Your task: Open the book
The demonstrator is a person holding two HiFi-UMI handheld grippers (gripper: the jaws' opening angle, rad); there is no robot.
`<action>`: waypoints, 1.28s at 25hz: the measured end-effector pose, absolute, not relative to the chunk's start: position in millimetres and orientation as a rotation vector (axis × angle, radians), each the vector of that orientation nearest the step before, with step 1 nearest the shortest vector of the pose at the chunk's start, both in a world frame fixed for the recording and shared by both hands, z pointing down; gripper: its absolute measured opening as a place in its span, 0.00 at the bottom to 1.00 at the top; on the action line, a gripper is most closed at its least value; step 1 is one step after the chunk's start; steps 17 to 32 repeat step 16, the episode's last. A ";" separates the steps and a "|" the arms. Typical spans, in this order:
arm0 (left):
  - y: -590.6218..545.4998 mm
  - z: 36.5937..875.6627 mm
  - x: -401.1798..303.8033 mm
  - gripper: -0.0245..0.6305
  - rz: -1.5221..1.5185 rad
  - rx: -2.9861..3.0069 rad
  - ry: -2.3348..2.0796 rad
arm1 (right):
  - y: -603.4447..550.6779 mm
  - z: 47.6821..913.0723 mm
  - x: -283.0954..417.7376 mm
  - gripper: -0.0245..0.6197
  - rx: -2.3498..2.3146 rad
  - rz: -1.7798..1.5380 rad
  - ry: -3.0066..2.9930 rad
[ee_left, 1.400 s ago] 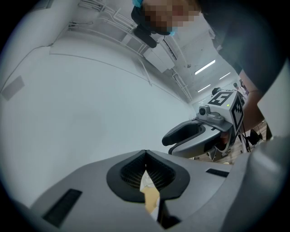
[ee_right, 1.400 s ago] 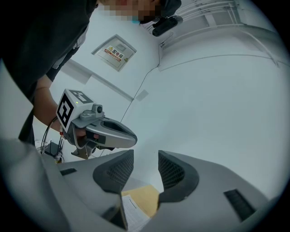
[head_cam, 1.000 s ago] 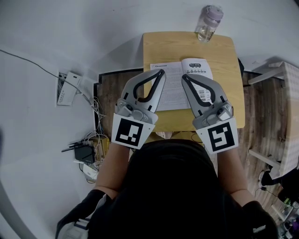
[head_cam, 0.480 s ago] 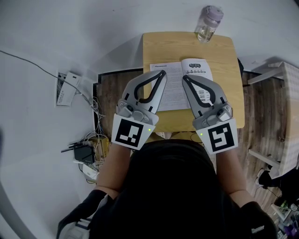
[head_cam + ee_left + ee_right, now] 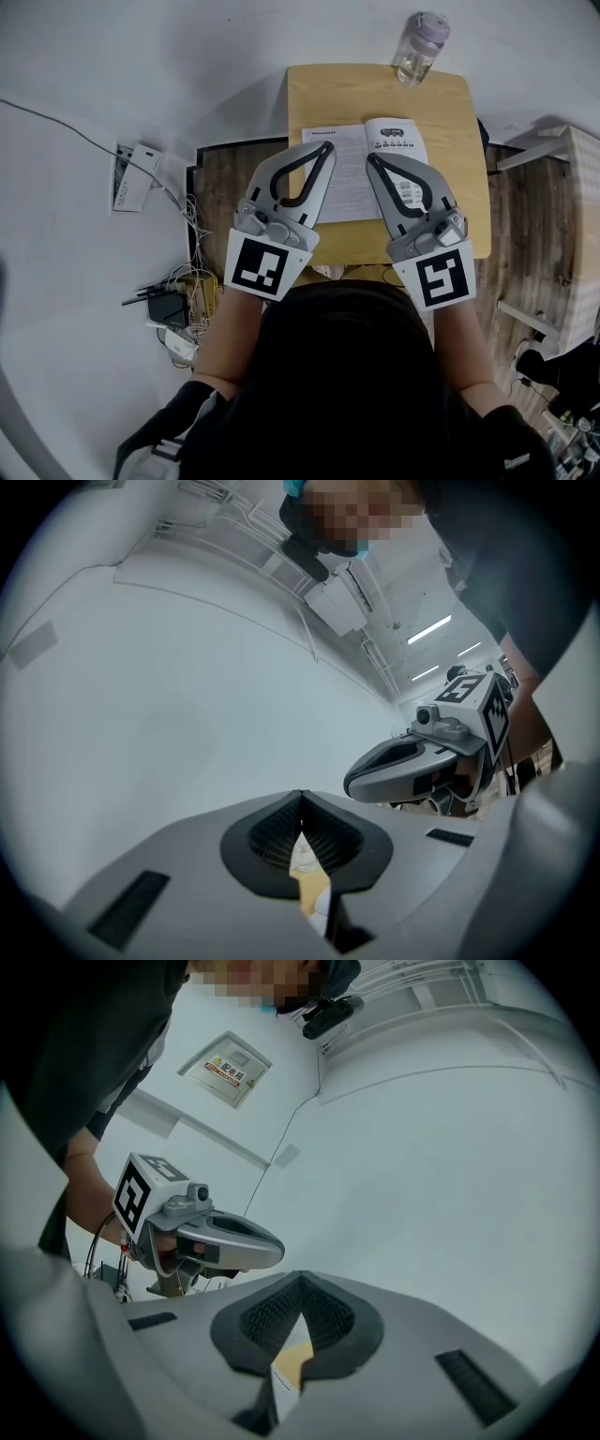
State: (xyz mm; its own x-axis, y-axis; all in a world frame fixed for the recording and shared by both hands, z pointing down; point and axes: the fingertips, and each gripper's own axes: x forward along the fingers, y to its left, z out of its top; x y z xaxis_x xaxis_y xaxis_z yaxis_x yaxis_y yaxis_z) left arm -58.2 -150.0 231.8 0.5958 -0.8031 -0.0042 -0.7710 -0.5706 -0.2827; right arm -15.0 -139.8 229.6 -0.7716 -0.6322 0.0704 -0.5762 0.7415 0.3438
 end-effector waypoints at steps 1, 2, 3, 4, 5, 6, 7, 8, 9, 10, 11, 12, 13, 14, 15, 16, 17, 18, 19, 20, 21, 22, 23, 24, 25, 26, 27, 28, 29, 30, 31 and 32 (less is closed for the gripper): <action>-149.9 231.6 -58.4 0.05 -0.180 -2.569 1.296 | -139.6 229.4 -15.1 0.08 0.965 -0.458 -2.759; -150.3 231.3 -58.5 0.05 -0.179 -2.568 1.296 | -139.9 228.9 -15.3 0.08 0.965 -0.460 -2.762; -150.9 231.2 -58.9 0.05 -0.178 -2.567 1.297 | -140.5 228.2 -15.6 0.08 0.968 -0.460 -2.766; -151.4 231.4 -59.4 0.05 -0.180 -2.567 1.298 | -141.2 227.8 -15.9 0.08 0.972 -0.456 -2.769; -151.6 231.7 -59.9 0.05 -0.183 -2.567 1.298 | -141.6 227.9 -16.0 0.08 0.975 -0.452 -2.769; -151.5 231.9 -60.2 0.05 -0.185 -2.567 1.297 | -141.7 227.9 -16.1 0.08 0.977 -0.452 -2.768; -151.0 231.8 -60.3 0.05 -0.185 -2.566 1.295 | -141.3 227.7 -16.3 0.08 0.976 -0.455 -2.767; -150.5 231.5 -60.4 0.05 -0.184 -2.564 1.293 | -140.8 227.3 -16.6 0.08 0.976 -0.459 -2.767; -150.1 231.1 -60.5 0.05 -0.184 -2.562 1.291 | -140.4 226.9 -17.0 0.08 0.977 -0.461 -2.767; -149.9 231.0 -60.7 0.05 -0.186 -2.560 1.289 | -140.3 226.5 -17.3 0.08 0.977 -0.461 -2.768; -149.9 231.2 -60.8 0.05 -0.188 -2.559 1.288 | -140.3 226.3 -17.6 0.08 0.978 -0.461 -2.770; -149.9 231.6 -60.7 0.05 -0.192 -2.558 1.287 | -140.4 226.2 -17.6 0.08 0.978 -0.460 -2.770; -150.0 231.8 -60.7 0.05 -0.195 -2.555 1.286 | -140.5 226.5 -17.6 0.08 0.980 -0.459 -2.769; -150.1 231.7 -60.7 0.05 -0.197 -2.551 1.283 | -140.7 226.8 -17.4 0.08 0.981 -0.458 -2.768; -150.3 231.5 -60.8 0.05 -0.197 -2.547 1.281 | -141.0 227.2 -17.4 0.08 0.983 -0.457 -2.767; -150.6 231.3 -60.9 0.05 -0.198 -2.544 1.279 | -141.3 227.5 -17.3 0.08 0.985 -0.456 -2.765; -150.6 231.3 -60.9 0.05 -0.198 -2.544 1.279 | -141.3 227.5 -17.3 0.08 0.985 -0.456 -2.765; -150.6 231.3 -60.9 0.05 -0.198 -2.544 1.279 | -141.3 227.5 -17.3 0.08 0.985 -0.456 -2.765; -150.6 231.3 -60.9 0.05 -0.198 -2.544 1.279 | -141.3 227.5 -17.3 0.08 0.985 -0.456 -2.765; -150.6 231.3 -60.9 0.05 -0.198 -2.544 1.279 | -141.3 227.5 -17.3 0.08 0.985 -0.456 -2.765; -150.6 231.3 -60.9 0.05 -0.198 -2.544 1.279 | -141.3 227.5 -17.3 0.08 0.985 -0.456 -2.765; -150.6 231.3 -60.9 0.05 -0.198 -2.544 1.279 | -141.3 227.5 -17.3 0.08 0.985 -0.456 -2.765; -150.6 231.3 -60.9 0.05 -0.198 -2.544 1.279 | -141.3 227.5 -17.3 0.08 0.985 -0.456 -2.765; -150.6 231.3 -60.9 0.05 -0.198 -2.544 1.279 | -141.3 227.5 -17.3 0.08 0.985 -0.456 -2.765; -150.6 231.3 -60.9 0.05 -0.198 -2.544 1.279 | -141.3 227.5 -17.3 0.08 0.985 -0.456 -2.765; -150.6 231.3 -60.9 0.05 -0.198 -2.544 1.279 | -141.3 227.5 -17.3 0.08 0.985 -0.456 -2.765; -150.6 231.3 -60.9 0.05 -0.198 -2.544 1.279 | -141.3 227.5 -17.3 0.08 0.985 -0.456 -2.765; -150.6 231.3 -60.9 0.05 -0.198 -2.544 1.279 | -141.3 227.5 -17.3 0.08 0.985 -0.456 -2.765; -150.6 231.3 -60.9 0.05 -0.198 -2.544 1.279 | -141.3 227.5 -17.3 0.08 0.985 -0.456 -2.765; -150.6 231.3 -60.9 0.05 -0.198 -2.544 1.279 | -141.3 227.5 -17.3 0.08 0.985 -0.456 -2.765; -150.6 231.3 -60.9 0.05 -0.198 -2.544 1.279 | -141.3 227.5 -17.3 0.08 0.985 -0.456 -2.765; -150.6 231.3 -60.9 0.05 -0.198 -2.544 1.279 | -141.3 227.5 -17.3 0.08 0.985 -0.456 -2.765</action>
